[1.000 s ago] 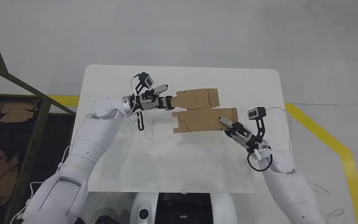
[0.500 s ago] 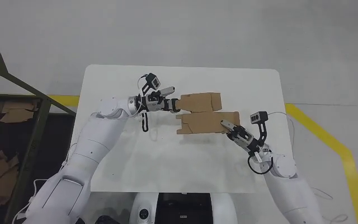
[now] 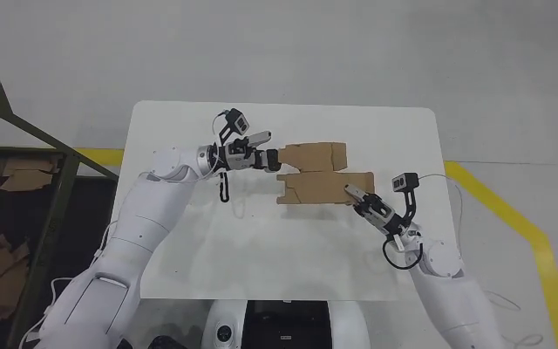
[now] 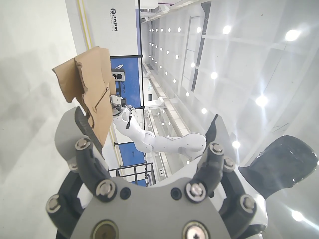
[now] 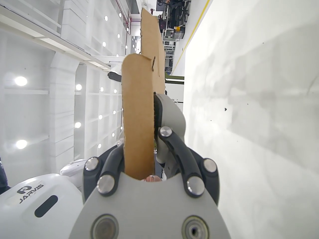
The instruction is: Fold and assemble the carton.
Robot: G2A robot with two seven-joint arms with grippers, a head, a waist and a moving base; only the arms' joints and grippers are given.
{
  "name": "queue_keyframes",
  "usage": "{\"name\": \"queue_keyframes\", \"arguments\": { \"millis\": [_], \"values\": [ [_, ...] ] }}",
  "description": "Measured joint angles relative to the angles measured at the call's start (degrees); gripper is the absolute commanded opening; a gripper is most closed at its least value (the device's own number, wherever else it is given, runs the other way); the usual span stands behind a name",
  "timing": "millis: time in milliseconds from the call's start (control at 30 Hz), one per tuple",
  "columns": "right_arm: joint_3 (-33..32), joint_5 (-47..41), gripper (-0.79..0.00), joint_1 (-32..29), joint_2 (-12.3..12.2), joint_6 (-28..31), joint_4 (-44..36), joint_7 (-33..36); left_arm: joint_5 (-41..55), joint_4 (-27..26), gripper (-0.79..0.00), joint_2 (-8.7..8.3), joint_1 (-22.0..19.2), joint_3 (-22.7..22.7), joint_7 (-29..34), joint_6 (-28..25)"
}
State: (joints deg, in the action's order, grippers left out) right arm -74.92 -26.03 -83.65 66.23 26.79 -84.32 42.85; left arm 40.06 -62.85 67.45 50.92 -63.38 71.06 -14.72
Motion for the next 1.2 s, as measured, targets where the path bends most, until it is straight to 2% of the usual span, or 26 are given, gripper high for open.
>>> {"name": "queue_keyframes", "arguments": {
  "millis": [400, 900, 1200],
  "values": [
    [0.1, 0.3, -0.785, -1.1, 0.0, 0.1, -2.1, 0.0, -2.6, 2.2, 0.000, 0.86, -2.3, 2.1, -1.1, -1.6],
    [0.1, 0.7, -0.785, -1.8, -0.1, -0.4, -3.8, -0.9, -6.4, 2.2, 0.000, 1.20, -2.7, 3.0, -2.1, -4.6],
    [0.0, 1.0, -0.785, -2.1, -0.1, -0.6, -4.5, -1.5, -9.5, 2.3, -0.237, 1.25, -2.8, 3.3, -3.8, -6.1]
  ]
}}
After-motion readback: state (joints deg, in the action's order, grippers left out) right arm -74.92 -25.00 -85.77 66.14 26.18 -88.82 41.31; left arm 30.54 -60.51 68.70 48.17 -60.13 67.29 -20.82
